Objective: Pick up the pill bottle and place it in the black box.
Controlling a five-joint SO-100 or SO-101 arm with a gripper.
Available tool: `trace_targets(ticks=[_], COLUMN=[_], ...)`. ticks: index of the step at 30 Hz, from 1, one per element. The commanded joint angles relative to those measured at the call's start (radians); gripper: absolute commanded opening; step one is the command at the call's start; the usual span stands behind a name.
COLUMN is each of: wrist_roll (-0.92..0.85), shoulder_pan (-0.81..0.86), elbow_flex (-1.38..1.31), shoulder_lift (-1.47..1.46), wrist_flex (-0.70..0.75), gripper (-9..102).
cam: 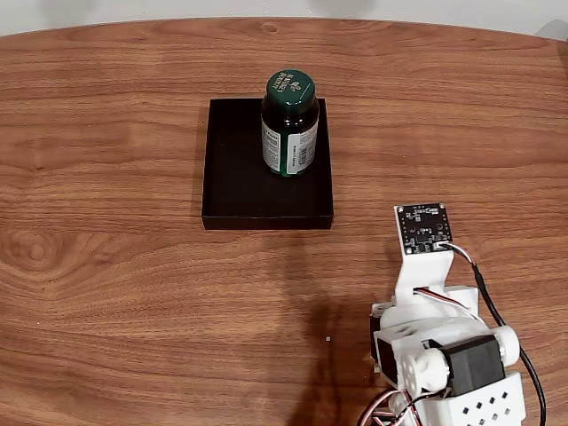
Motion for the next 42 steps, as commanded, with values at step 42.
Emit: trace_targets(ticks=[42], wrist_roll=[-0.043], shoulder_pan=[-0.143], elbow_flex=[-0.012], shoulder_lift=[-0.002], wrist_flex=[0.161], gripper=[0])
